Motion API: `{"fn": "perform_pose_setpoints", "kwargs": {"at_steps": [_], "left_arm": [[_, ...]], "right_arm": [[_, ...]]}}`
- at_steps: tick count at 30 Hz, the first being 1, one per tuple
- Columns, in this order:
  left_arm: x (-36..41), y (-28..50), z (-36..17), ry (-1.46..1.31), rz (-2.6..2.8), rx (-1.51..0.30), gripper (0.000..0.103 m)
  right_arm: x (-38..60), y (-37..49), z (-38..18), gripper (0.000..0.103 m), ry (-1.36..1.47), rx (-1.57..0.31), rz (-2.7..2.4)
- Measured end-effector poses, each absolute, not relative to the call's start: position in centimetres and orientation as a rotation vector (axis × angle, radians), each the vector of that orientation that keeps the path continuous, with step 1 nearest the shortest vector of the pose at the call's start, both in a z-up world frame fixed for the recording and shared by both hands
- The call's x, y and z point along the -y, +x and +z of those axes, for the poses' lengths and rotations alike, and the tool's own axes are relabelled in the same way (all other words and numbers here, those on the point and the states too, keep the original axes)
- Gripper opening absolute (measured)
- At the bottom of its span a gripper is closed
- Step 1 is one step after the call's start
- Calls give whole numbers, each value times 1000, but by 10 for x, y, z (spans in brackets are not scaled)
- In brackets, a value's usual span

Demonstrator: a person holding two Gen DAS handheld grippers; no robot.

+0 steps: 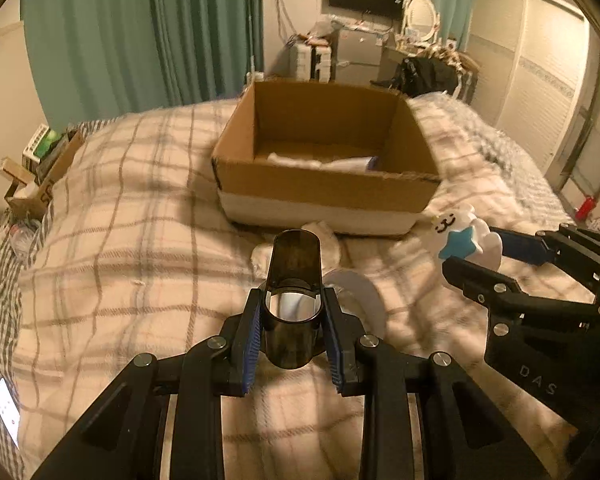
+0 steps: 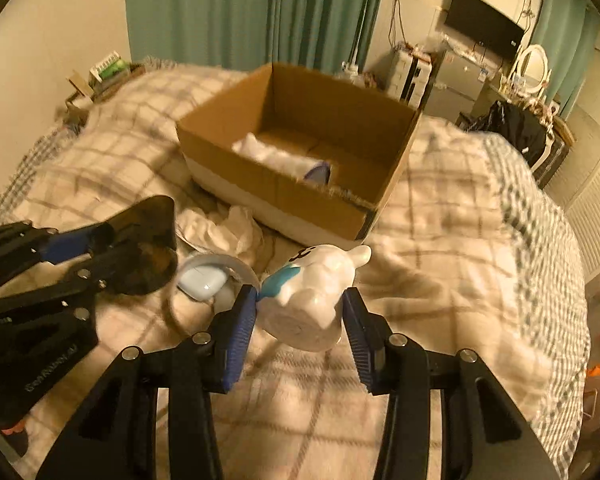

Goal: Organize objects
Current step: 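Grasp the white bear figurine with the right tool while the left tool holds the cylinder, then carry the cylinder into the box with the left tool while the right tool drops the bear in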

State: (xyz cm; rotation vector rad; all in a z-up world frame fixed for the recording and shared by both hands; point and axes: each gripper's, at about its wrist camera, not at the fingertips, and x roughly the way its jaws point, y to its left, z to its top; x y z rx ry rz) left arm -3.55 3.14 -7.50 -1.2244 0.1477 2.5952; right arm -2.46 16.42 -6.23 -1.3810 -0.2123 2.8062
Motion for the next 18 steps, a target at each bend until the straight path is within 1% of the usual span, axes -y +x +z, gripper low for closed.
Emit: {"fn": "perform_pose_setpoints", "kwargs": {"at_steps": [7,12,16,18], "left_arm": [[-35,-37,-12,-1098,2575,-106,28],[-42,-59,45,-974,2581,-102,28],[-51,-86,70,-917,2594,-138,28],[-57,-105,78,-899,2613,-168,28]], "right_arm": [[-164,-12,22,43,-1181,246,2904],[-171,-25,78,43,-1047,255,2956],[-177,-50,110,43,-982,250,2982],[-179,-65,117,43,-969,255,2986]]}}
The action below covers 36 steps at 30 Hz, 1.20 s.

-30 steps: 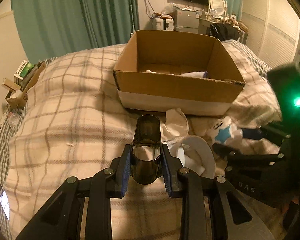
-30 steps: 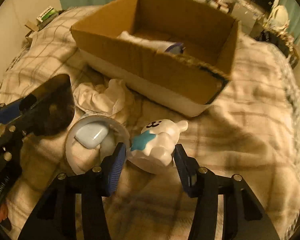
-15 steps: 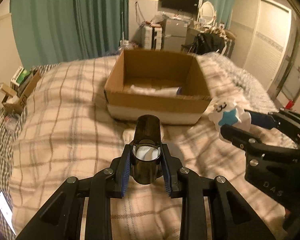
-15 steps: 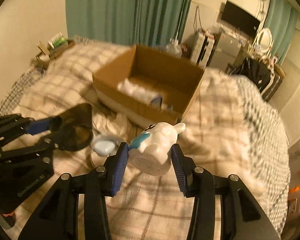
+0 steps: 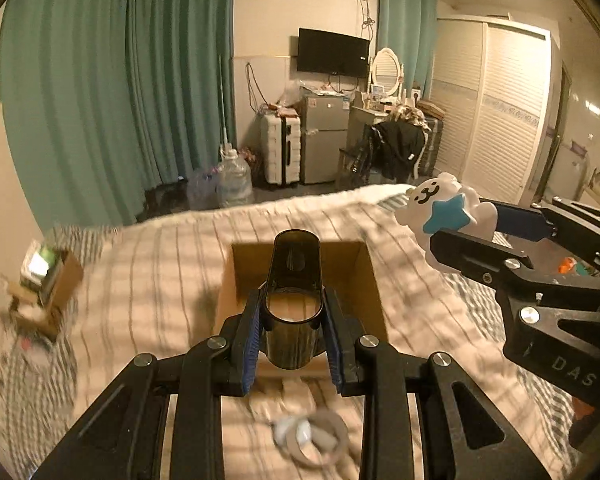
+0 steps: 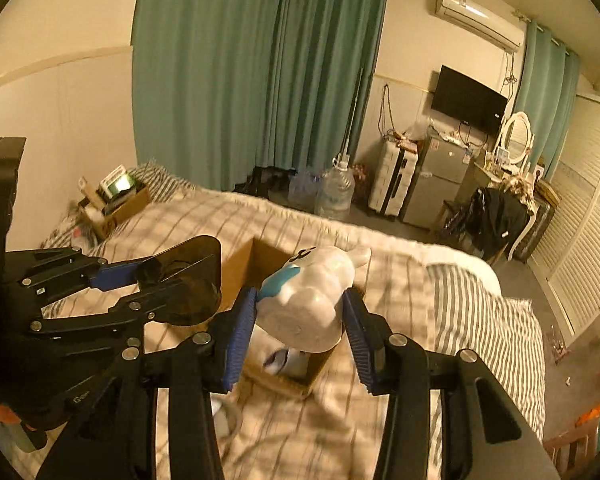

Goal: Organize objects
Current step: 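Carry the cylinder into the box with the left tool while the right tool drops the bear in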

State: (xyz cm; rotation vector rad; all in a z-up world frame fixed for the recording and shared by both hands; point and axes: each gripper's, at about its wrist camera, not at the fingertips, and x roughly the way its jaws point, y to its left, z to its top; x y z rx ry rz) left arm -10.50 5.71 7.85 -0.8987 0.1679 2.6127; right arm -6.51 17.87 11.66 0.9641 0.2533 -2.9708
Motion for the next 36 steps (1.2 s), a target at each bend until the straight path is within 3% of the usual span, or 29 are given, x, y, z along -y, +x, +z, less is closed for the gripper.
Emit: {"fn": "perform_pose_setpoints", "kwargs": {"at_steps": [7,19,25,26,28,29,34,36], "left_arm": [[-64,-167,51,-945,2589,-127,28],[-83,-236,-80,-1193,2514,-159,28],[-86,-233,-85,-1169,2527,-200,31],[-87,-229,-80,-1161,2532,-205,34],[-84,-224,-69,-1145,2552,-212,58],[-81,-218,-62,-1134,2584,-221,75],[-47,-183,-35,-1131,2626,-179,84],[-33,-172,-27,-1139,2649,-158,93]], "right_arm": [[-189,-129,98,43,1003,-237,-2950],[-221,-204,-42,43,1279,-163,-2836],[-235,-198,-42,44,1232,-32,-2839],[-238,-194,-35,45,1214,-10,-2857],[-239,-188,-23,60,1190,2,-2880],[-240,-181,-13,70,1169,-5,-2908],[-239,-143,17,77,1139,-80,-2976],[-236,-122,29,85,1133,-107,-3002]]}}
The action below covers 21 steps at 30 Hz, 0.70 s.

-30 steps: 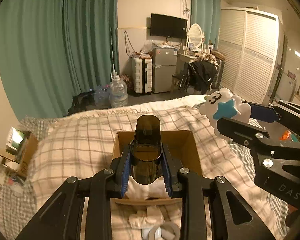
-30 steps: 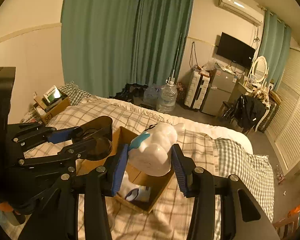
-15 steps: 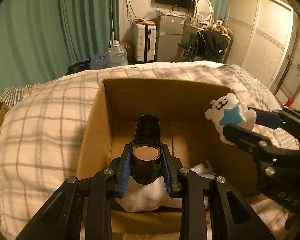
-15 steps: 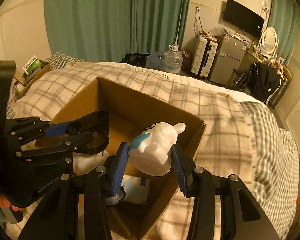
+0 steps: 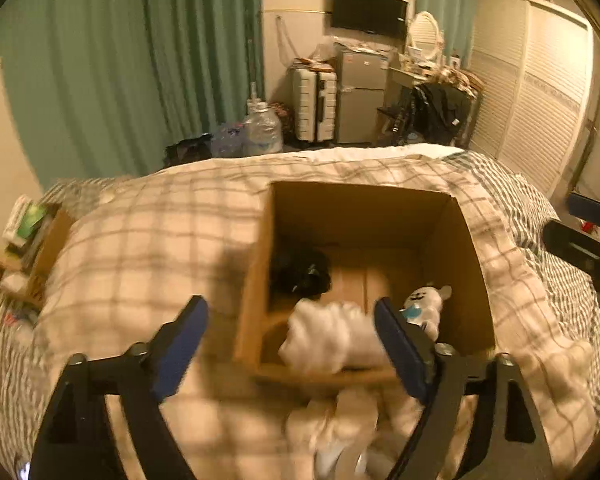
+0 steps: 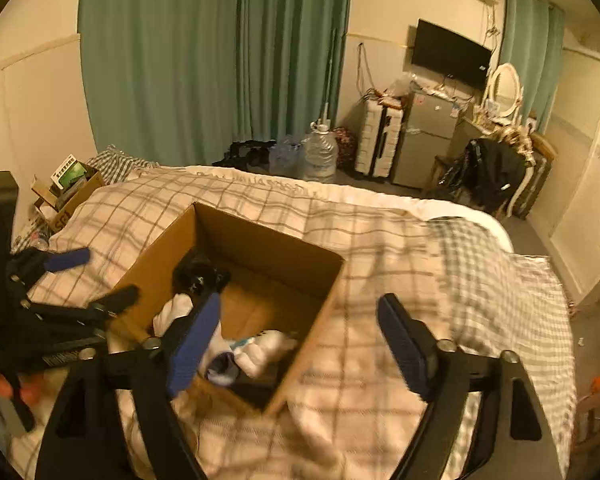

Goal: Organize objects
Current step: 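Carry the cylinder into the box with the left tool while the right tool drops the bear in, then grasp the white tape roll by its rim with the right tool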

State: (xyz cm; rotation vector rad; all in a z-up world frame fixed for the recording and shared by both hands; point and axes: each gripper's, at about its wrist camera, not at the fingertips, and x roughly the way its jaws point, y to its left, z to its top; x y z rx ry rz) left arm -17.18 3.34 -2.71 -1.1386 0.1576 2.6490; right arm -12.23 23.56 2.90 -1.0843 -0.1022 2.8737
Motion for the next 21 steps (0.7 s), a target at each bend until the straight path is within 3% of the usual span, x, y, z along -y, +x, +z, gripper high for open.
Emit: {"fn": "perform_pose_setpoints", "kwargs": {"at_steps": [10,15,21], "left_arm": [[38,-90,6,-1065,2806,-108,103],[52,-65,-14,-1077,2854,-1,103],[47,-56,-67,-1199,2794,-108,103]], "right_arm": [[-195,-45,57,102,-991,133,2926],[-170,-41,10,102,-1117,118,2902],[-135,-47,-78,102,-1334,160,2862]]}}
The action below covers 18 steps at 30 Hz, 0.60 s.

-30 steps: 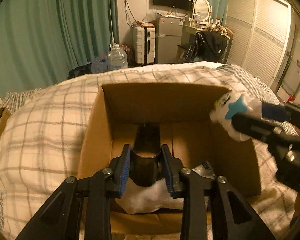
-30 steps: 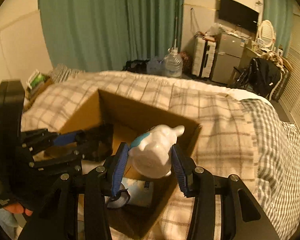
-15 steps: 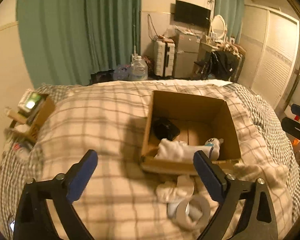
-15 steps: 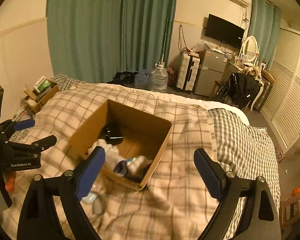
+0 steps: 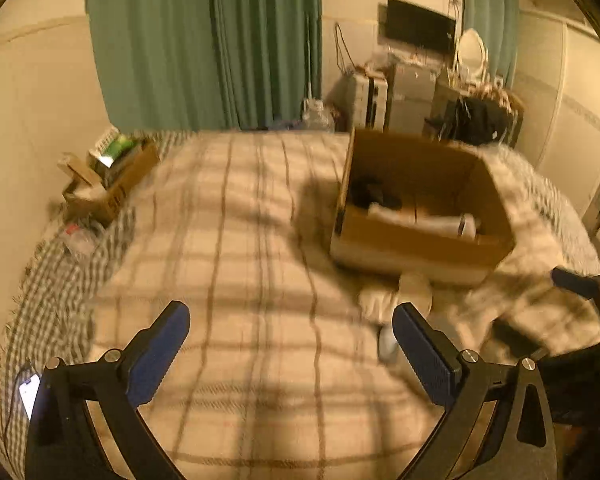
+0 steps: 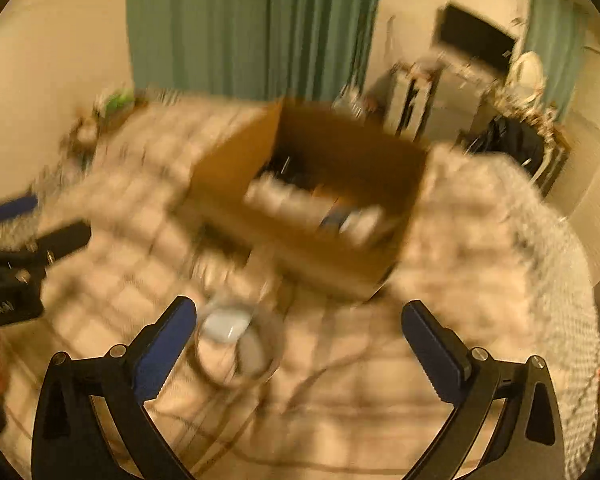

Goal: Organize objects
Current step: 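Grasp the white tape roll by its rim with the right tool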

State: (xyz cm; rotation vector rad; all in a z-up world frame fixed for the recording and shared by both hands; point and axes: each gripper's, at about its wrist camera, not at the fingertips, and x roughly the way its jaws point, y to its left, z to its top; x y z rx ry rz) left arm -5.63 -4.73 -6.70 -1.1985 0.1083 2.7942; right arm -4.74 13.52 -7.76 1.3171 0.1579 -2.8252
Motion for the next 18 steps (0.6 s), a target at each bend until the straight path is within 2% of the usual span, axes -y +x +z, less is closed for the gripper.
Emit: {"fn": "perform_pose_setpoints", "kwargs": {"at_steps": [4,7,13,16,18], "left_arm": [[44,-62,-93,-1304,2726,-158,103],[50,-66,-101,-1347,2697,-97,103],[59,-69,-104,-1369,2693,-25,103],[58,-68,-102,-1355,2697,-26,103],[55,-67,-101,-1354,2691,-43,103]], "right_arm": [[-118,-61,-121,102,1461,-183,-2681],[-114,-72,-137,102,1536,-191,-2636],[-120,-88,-154,102,1635,-93,-2591],[-124,-88,-159,95,1646,-30,-2554],[-126,-85,-156,84,1624,7,-2536]]}}
